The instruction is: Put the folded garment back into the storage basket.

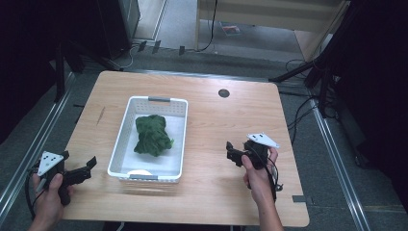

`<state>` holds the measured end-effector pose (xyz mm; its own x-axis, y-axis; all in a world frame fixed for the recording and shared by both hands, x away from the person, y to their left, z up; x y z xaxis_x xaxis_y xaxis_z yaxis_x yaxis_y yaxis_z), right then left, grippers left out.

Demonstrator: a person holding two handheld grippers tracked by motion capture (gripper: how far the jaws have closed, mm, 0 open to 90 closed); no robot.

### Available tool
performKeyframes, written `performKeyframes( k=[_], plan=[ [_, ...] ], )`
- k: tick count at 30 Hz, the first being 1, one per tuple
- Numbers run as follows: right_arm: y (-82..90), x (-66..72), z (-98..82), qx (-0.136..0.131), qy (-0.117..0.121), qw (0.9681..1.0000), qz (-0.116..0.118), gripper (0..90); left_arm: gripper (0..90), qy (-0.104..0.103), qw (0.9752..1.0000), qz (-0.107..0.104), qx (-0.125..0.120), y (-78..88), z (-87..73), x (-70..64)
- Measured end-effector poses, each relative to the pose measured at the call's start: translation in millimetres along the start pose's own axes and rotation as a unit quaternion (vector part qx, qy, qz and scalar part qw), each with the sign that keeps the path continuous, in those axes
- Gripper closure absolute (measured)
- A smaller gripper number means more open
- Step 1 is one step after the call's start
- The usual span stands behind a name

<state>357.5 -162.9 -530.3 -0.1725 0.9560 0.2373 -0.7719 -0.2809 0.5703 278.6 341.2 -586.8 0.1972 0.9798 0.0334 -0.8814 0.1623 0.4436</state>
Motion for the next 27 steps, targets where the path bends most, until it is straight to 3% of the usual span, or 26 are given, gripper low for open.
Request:
performKeyframes(
  k=[6,15,27],
  plan=[
    [2.7,-18.3,-17.5,0.002,0.002,0.9999,-0.01,15.9,0.3,-0.001,1.0,-0.001,0.001,0.2,-0.2,-0.4],
    [12.4,-47.9,-29.9,-0.001,-0.018,0.9997,-0.02,16.3,0.3,0.001,1.0,-0.001,0.0,0.3,-0.2,0.0],
    [31.5,-93.5,-43.1,-0.005,-0.048,0.9973,-0.056,16.6,0.3,0.002,1.0,0.0,-0.001,0.3,0.0,0.1]
  ],
)
Point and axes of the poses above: each handheld gripper's, and its own axes: y roughly backward along the jaws, z roughly out of its top, x roughly to its left, the point moved 8 cm from there along -y, roughly forward along the jaws, and after that the axes turned 9 degrees about -y, right-handed, at the moved point
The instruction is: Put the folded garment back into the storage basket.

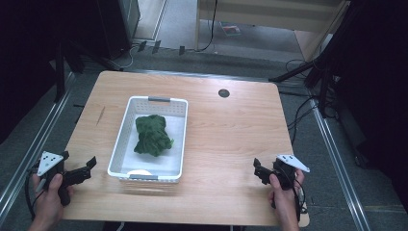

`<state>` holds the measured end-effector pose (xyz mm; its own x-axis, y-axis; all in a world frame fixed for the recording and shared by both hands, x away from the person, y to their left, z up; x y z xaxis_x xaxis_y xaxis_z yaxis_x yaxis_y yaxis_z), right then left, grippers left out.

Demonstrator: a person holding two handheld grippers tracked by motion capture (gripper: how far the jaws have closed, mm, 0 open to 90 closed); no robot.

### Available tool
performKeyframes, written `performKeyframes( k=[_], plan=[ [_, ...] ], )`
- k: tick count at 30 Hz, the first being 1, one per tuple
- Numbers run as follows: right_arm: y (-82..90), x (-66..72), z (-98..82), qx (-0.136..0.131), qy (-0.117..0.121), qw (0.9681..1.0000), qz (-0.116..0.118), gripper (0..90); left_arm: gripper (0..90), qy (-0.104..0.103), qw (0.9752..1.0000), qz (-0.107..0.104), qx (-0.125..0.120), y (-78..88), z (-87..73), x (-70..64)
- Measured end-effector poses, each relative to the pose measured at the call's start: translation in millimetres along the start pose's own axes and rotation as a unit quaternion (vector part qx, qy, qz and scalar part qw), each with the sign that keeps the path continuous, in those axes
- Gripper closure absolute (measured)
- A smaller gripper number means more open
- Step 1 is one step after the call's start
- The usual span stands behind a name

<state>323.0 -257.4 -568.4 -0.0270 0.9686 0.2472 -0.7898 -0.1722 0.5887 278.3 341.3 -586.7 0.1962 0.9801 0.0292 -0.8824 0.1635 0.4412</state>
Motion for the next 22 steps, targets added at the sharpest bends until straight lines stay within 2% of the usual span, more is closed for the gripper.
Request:
performKeyframes(
  k=[5,9,14,17,18,22],
  plan=[
    [4.9,-21.2,-3.0,-0.002,-0.014,0.9997,-0.021,17.0,0.3,0.001,1.0,0.0,0.0,0.1,0.0,0.2],
    [10.2,-33.0,-4.1,-0.008,-0.03,0.9993,-0.022,17.5,0.3,0.001,1.0,-0.002,0.001,0.3,-0.1,0.3],
    [14.3,-38.3,-6.9,-0.015,-0.042,0.9989,-0.016,17.9,0.3,0.001,1.0,-0.002,0.002,0.1,-0.2,0.5],
    [14.3,-39.7,-9.4,-0.015,-0.041,0.9989,-0.016,17.9,0.3,0.001,1.0,-0.001,0.002,-0.1,-0.1,0.4],
    [15.0,-40.3,-10.1,-0.015,-0.048,0.9986,-0.013,17.9,0.3,0.0,1.0,-0.001,0.002,-0.2,-0.2,0.3],
    [16.1,-41.3,-9.0,-0.02,-0.055,0.9982,-0.014,17.9,0.3,0.002,1.0,-0.001,0.001,-0.8,0.1,0.0]
  ],
)
Point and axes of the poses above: each handheld gripper's, and its own axes: y roughly backward along the jaws, z roughly out of its top, x roughly to its left, the point moved 8 cm from there along -y, roughly forward along the jaws, and after that the axes turned 9 degrees about -y, right-handed, at the moved point
